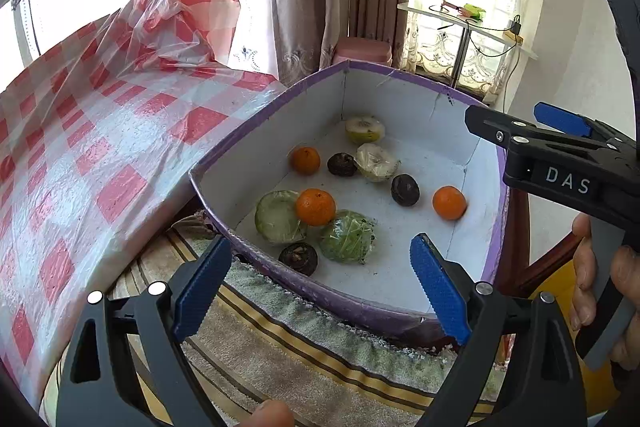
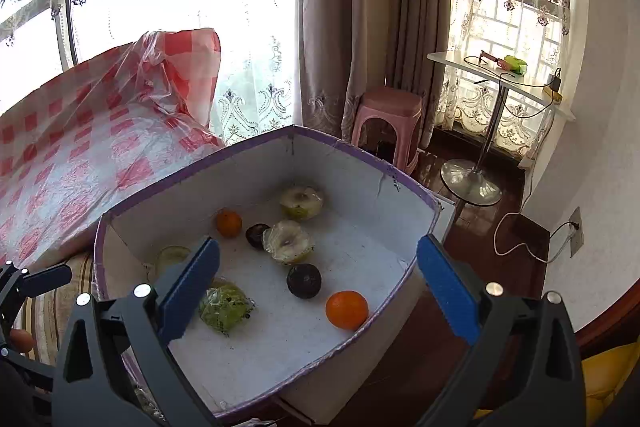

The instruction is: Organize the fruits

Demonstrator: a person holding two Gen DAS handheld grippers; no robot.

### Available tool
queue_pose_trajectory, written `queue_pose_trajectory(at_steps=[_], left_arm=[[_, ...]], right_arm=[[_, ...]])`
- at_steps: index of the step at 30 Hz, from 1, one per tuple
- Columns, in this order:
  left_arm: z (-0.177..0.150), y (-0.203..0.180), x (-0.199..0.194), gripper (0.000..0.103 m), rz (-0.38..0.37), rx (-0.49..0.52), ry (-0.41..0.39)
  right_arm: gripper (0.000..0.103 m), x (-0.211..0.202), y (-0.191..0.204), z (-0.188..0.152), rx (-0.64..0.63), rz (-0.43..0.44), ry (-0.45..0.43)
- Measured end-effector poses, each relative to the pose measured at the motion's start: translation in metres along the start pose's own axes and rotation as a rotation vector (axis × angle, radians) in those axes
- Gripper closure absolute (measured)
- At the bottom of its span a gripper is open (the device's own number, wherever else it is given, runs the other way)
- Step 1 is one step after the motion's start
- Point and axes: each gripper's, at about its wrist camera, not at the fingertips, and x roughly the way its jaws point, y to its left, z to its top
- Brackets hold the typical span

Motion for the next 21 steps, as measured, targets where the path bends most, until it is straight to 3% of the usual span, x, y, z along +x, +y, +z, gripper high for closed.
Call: queue_pose_trajectory(at_steps=[21], left_arm=[[0.0006, -0.0021, -0.0025, 0.014, 0.020, 0.005, -0.009]], right_arm=[[0.004, 0.0104, 0.0039, -0.0019, -0.011, 0.007, 0.025]])
